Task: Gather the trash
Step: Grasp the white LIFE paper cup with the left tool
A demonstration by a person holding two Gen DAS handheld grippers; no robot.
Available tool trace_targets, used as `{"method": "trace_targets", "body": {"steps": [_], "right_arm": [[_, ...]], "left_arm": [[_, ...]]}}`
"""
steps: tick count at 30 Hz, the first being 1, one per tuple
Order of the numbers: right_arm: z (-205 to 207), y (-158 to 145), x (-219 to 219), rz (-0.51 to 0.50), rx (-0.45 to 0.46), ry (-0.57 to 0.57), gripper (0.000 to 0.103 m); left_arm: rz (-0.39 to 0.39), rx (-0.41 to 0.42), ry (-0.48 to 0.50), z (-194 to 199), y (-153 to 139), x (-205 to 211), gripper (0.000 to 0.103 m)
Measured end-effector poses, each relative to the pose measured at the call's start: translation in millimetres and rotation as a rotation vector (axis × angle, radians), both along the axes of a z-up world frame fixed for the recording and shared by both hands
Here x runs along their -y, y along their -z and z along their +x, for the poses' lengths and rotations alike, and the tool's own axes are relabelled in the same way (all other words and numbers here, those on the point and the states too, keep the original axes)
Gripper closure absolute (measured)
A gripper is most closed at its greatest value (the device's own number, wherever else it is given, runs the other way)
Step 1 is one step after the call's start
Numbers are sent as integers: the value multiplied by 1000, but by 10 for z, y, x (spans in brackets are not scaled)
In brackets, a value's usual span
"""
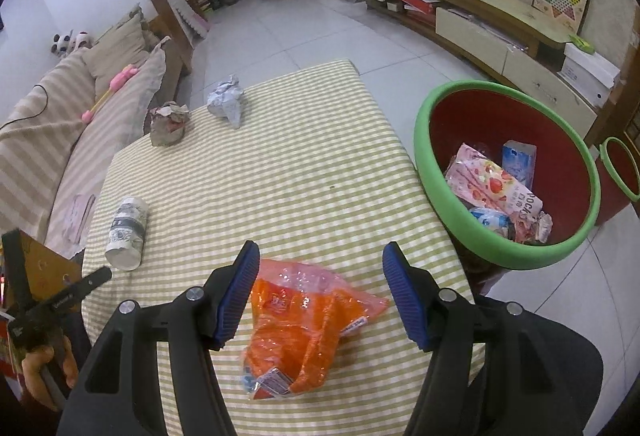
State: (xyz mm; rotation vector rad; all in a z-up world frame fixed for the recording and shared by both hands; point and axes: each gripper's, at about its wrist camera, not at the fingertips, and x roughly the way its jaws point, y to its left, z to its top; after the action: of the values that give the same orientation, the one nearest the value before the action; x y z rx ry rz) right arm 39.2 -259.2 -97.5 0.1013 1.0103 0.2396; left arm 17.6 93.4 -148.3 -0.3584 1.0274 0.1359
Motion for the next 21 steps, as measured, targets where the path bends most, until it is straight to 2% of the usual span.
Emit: {"method": "trace_targets", "body": {"steps": [1, 5, 9, 11, 14, 18, 19, 21], "right_arm": [[-8, 4, -11, -1, -3, -2, 41], [-66, 24, -29, 0, -14, -6, 41], [-92, 17, -57, -15, -22, -24, 41], [-83, -17, -88, -26, -14, -42, 41], [-6, -69, -168, -44, 0, -74, 41], [200, -141, -458, -54, 25, -152, 41], [249, -155, -545, -58, 32, -172, 41], [389, -182, -776, -59, 51, -217, 41]], "left_arm": [[9, 7, 2, 56, -15, 7, 28], [15, 27, 4, 333, -43, 31, 25], [-26, -46, 15, 635, 182, 29, 26], [-48, -57, 8, 650, 253, 8, 40], [-59, -31, 6, 572, 244, -17, 41], [-31, 27, -3, 280, 157, -62, 42], [-24, 36, -3, 229, 142, -73, 60], [-7, 82, -3, 48, 85, -103, 62]]}}
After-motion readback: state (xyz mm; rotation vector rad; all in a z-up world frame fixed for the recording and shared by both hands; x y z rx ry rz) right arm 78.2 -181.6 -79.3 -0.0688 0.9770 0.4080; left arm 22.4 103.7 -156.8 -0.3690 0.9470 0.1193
